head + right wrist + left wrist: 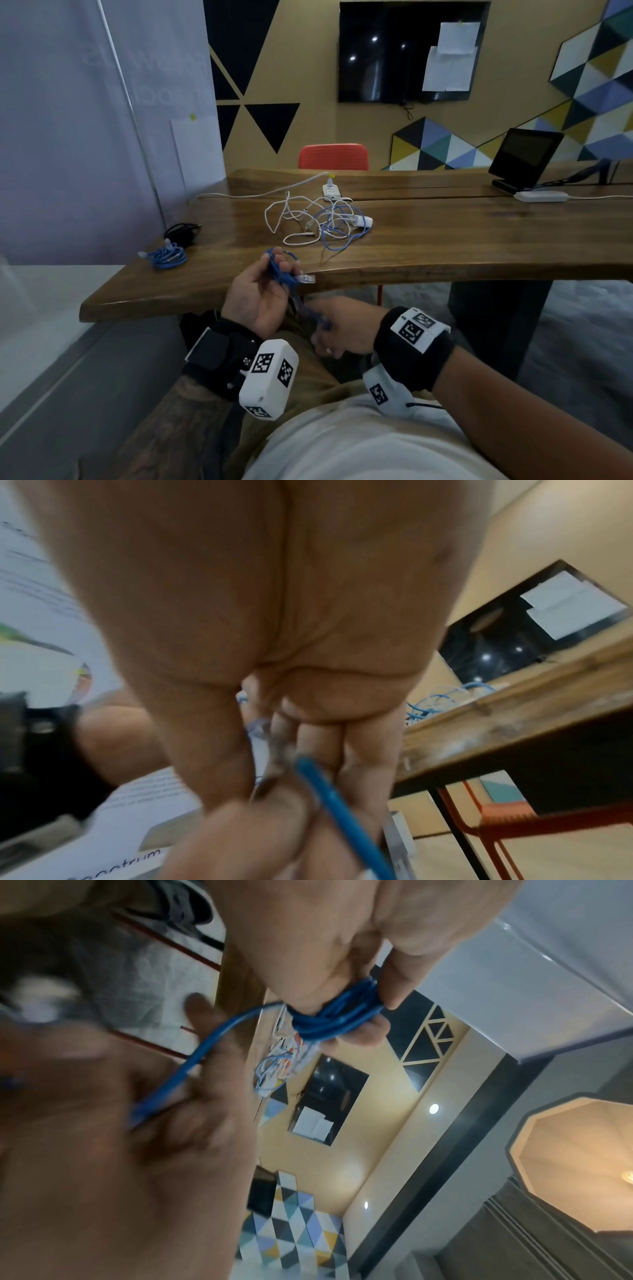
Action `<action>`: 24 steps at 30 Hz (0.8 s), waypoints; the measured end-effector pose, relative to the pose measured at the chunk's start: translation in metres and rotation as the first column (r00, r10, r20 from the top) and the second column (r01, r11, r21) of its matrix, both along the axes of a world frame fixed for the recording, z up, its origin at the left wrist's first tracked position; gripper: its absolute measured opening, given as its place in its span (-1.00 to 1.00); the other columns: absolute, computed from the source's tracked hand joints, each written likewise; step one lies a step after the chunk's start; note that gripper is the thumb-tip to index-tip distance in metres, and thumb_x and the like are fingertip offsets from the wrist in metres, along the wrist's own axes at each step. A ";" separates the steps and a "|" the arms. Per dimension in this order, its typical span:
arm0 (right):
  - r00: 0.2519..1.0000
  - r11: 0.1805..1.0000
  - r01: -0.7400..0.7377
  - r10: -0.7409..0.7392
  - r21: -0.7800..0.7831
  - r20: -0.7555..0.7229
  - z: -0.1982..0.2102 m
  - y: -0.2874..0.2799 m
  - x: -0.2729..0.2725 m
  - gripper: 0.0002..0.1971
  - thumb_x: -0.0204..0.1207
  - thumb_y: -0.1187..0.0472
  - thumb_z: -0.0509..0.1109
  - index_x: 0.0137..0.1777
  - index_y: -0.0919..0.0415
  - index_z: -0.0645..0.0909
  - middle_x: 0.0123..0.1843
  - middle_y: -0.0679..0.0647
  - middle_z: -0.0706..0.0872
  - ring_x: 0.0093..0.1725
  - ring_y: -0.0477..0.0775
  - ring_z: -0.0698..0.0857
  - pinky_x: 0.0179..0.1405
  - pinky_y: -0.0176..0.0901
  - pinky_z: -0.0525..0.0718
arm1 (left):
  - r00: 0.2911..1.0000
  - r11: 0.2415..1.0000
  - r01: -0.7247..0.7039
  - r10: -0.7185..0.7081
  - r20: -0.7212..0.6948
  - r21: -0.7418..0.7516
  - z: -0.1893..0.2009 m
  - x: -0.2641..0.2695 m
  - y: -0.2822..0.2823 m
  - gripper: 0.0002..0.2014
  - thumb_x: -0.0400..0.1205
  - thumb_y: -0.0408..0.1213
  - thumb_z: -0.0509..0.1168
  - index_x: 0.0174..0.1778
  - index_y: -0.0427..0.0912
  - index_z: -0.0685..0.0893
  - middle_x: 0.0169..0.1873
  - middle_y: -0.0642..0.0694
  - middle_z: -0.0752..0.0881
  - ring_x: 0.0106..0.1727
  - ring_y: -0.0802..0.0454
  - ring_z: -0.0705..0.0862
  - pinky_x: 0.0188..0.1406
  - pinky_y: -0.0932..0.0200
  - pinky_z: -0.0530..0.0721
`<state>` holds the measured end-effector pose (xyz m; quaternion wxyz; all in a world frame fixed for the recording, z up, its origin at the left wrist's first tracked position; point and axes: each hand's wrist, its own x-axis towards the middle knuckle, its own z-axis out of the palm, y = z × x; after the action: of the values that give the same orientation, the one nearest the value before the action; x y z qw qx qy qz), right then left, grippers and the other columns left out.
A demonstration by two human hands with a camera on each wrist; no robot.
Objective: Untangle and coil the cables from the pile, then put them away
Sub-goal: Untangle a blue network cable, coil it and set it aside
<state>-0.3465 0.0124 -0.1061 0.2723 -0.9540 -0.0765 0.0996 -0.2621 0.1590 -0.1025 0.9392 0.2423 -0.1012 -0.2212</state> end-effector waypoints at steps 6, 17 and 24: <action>0.976 0.986 -0.113 0.134 -0.125 0.173 0.024 0.010 -0.011 -0.80 0.68 0.02 0.31 0.21 -0.05 0.69 -0.06 -0.12 0.74 -0.07 -0.09 0.67 0.04 -0.12 0.64 | 0.958 0.931 -0.280 0.255 0.134 0.233 -0.016 0.021 0.008 -0.79 0.79 -0.36 0.04 -0.04 -0.24 0.56 -0.28 -0.10 0.55 -0.27 0.05 0.54 -0.09 0.16 0.57; 0.677 0.984 0.045 -0.158 0.174 0.719 0.033 -0.033 -0.007 -0.76 0.55 0.24 0.40 0.10 -0.06 0.78 -0.13 -0.18 0.68 -0.12 -0.22 0.62 -0.14 -0.33 0.54 | 0.821 0.794 -0.124 -0.255 0.511 0.595 -0.017 -0.021 -0.010 -0.76 0.59 -0.16 0.26 -0.26 -0.23 0.70 -0.52 -0.14 0.57 -0.46 -0.04 0.54 -0.42 0.18 0.54; 0.921 0.805 -0.001 -0.230 0.594 0.314 0.027 -0.032 -0.007 -0.82 0.70 0.24 0.35 0.19 0.24 0.75 -0.11 -0.03 0.81 -0.14 -0.29 0.73 -0.09 -0.42 0.61 | 0.892 0.906 0.192 -0.322 0.319 0.377 -0.006 -0.033 -0.008 -0.70 0.73 -0.15 0.13 -0.21 -0.25 0.59 -0.54 -0.02 0.39 -0.55 0.11 0.37 -0.30 0.12 0.55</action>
<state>-0.3536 -0.0196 -0.0787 0.5374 -0.8283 -0.0944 -0.1277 -0.2951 0.1507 -0.1081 0.8091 0.4205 -0.2705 -0.3088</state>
